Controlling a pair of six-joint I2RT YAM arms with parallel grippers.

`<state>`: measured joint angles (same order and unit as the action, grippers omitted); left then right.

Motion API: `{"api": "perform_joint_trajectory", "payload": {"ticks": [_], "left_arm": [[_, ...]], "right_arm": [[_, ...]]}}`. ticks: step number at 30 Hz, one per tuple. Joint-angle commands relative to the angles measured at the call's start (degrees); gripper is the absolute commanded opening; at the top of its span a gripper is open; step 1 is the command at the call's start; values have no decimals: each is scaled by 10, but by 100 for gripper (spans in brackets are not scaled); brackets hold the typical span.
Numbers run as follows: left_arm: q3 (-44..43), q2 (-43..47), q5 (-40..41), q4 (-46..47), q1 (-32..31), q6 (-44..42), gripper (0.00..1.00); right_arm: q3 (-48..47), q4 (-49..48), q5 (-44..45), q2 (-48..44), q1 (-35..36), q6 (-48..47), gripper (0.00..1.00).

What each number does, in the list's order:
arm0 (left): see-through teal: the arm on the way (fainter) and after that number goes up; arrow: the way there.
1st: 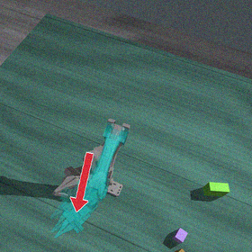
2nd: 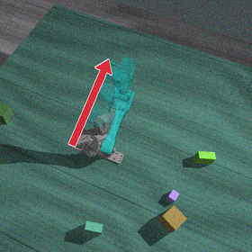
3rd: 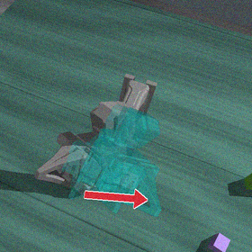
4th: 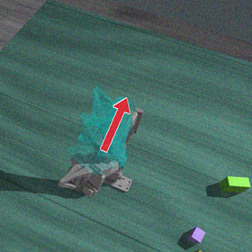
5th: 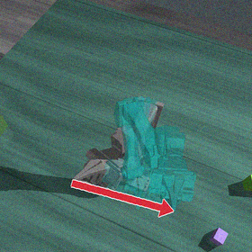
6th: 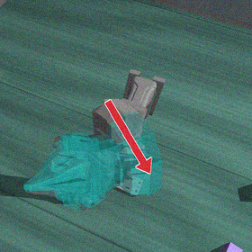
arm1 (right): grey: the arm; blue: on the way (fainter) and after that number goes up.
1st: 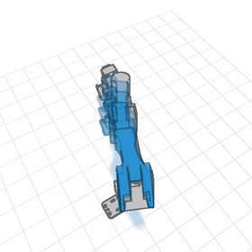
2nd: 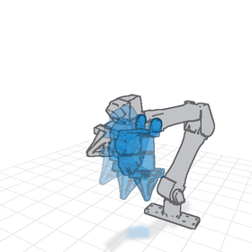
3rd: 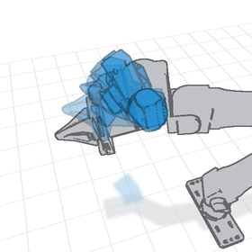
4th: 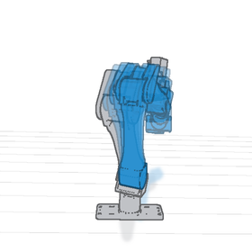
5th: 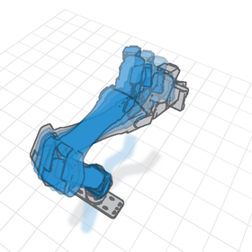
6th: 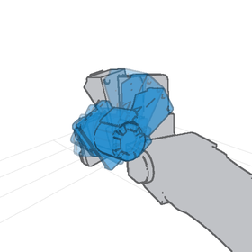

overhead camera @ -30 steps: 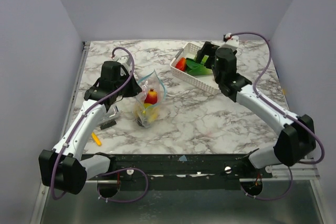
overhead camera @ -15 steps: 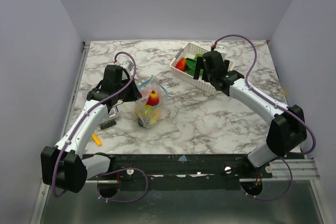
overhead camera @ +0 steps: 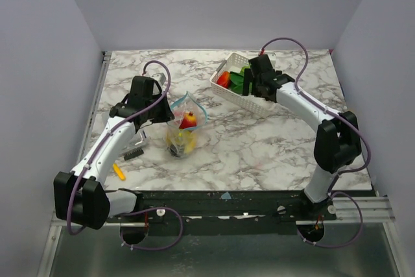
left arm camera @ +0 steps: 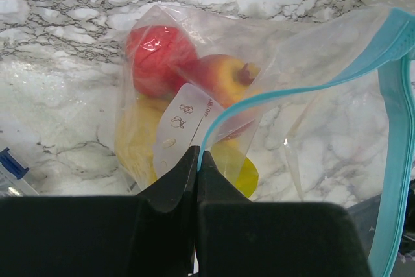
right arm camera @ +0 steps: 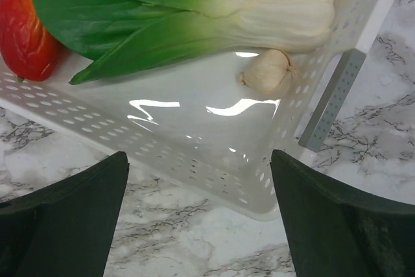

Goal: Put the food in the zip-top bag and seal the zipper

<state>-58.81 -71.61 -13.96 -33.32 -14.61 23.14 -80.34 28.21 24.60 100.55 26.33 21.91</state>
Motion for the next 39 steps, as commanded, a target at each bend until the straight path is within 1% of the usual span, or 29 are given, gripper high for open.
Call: {"api": "perform_joint_trajectory", "payload": {"ticks": [1, 4, 7, 13, 17, 19, 21, 23, 25, 29, 32, 35, 36, 38, 39], "left_arm": [[10, 23, 25, 17, 4, -18, 0], [5, 23, 20, 6, 4, -23, 0], [5, 25, 11, 7, 4, -24, 0], [7, 22, 2, 9, 4, -25, 0], [7, 18, -13, 12, 4, -23, 0], [10, 18, -18, 13, 4, -21, 0], [12, 21, -21, 15, 4, -20, 0], [12, 22, -25, 17, 4, -20, 0], [11, 22, -29, 18, 4, -18, 0], [7, 19, -37, 20, 4, -16, 0], [7, 19, -39, 20, 4, -16, 0], [8, 20, -35, 20, 4, -17, 0], [8, 21, -32, 20, 4, -17, 0], [7, 21, -30, 19, 5, -18, 0], [7, 20, -30, 19, 5, -18, 0]], "right_arm": [[-66, 62, -57, 41, -16, -11, 88], [-81, 70, -38, 74, -23, -19, 78], [-85, 59, -34, 97, -48, -28, 75], [-97, 10, 0, 142, -57, -108, 78], [-116, -2, 37, 182, -57, -128, 80], [-125, -1, 55, 191, -57, -128, 80], [-134, 2, 54, 190, -57, -120, 80], [-146, 8, 27, 175, -57, -97, 80], [-148, -6, -9, 149, -57, -75, 79], [-144, -81, -96, 119, -56, -37, 79], [-177, -101, -174, 145, -56, -5, 77], [-228, -101, -239, 184, -56, 71, 72], [-233, -110, -271, 191, -56, 101, 69], [-218, -147, -306, 198, -56, 165, 66], [-208, -170, -313, 199, -55, 193, 64]]}}
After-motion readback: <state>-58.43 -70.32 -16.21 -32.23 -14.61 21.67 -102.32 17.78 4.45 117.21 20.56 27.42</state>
